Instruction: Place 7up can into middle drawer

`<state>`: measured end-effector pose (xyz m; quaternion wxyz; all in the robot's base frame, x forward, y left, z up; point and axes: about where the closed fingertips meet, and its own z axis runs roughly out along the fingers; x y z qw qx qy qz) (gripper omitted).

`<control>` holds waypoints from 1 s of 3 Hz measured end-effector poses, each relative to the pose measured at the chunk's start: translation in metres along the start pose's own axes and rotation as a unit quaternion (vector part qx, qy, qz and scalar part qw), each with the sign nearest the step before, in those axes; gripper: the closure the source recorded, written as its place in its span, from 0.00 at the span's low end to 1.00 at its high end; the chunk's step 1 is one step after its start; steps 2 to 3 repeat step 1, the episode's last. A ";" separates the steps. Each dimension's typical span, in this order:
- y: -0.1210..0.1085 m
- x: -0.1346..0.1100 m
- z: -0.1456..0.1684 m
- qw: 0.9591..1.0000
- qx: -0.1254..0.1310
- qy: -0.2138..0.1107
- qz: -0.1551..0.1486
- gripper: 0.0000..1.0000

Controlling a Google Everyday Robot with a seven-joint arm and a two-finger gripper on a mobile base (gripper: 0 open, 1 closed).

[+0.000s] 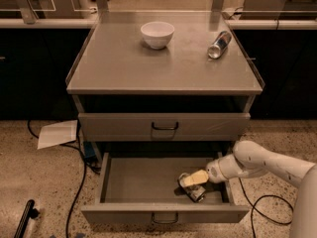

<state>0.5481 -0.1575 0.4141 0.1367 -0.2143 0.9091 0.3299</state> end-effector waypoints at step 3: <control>0.000 0.000 0.000 1.000 0.000 0.000 0.000 0.00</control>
Offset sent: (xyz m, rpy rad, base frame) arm 0.0000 0.0000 0.0000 0.0000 0.0000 0.0000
